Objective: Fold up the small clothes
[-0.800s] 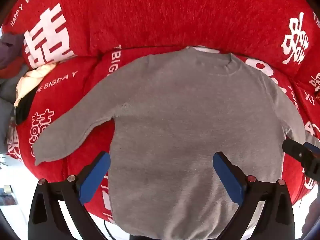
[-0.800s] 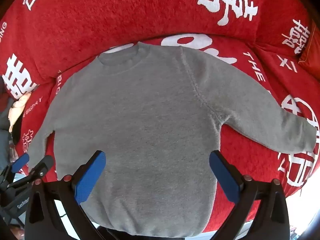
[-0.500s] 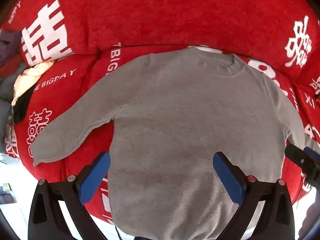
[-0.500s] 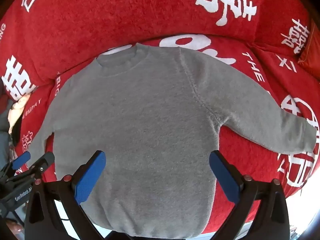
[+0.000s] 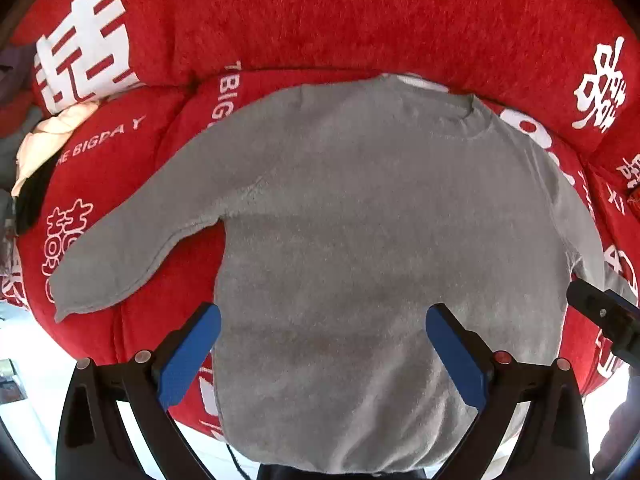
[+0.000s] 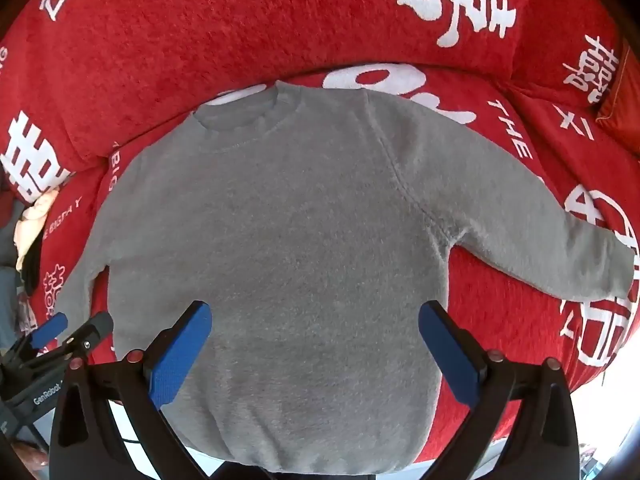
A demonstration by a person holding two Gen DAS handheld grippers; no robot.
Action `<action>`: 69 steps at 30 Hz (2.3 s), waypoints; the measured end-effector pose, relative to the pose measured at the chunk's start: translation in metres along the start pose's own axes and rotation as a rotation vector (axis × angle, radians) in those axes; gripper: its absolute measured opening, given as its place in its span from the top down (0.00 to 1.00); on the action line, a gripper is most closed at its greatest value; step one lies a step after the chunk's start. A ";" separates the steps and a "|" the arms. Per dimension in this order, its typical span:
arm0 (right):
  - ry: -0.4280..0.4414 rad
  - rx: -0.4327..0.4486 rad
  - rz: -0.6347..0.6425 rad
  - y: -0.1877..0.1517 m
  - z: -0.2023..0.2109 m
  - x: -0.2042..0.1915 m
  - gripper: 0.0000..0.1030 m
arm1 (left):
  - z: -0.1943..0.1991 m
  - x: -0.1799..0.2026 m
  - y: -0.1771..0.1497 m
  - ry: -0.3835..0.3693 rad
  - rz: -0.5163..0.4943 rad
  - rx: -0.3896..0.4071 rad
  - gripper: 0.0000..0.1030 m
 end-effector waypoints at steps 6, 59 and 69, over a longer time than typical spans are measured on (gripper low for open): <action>-0.010 -0.017 0.011 -0.003 -0.003 -0.004 0.00 | -0.002 -0.006 -0.004 0.030 0.004 -0.010 0.00; -0.032 -0.030 0.041 -0.008 -0.001 -0.009 0.00 | 0.000 0.001 -0.012 0.013 -0.003 -0.046 0.00; -0.039 -0.034 0.049 -0.010 -0.005 -0.011 0.00 | 0.000 0.000 -0.013 0.006 0.003 -0.048 0.00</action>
Point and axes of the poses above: each gripper's, at about its wrist camera, not at the fingertips, and z roughly against the way its jaws point, x to its right, y to its top, the point moved 6 cm from there along -z, roughly the way its jaws point, and after that the axes turned 1 degree about y, right-handed, at the moved point
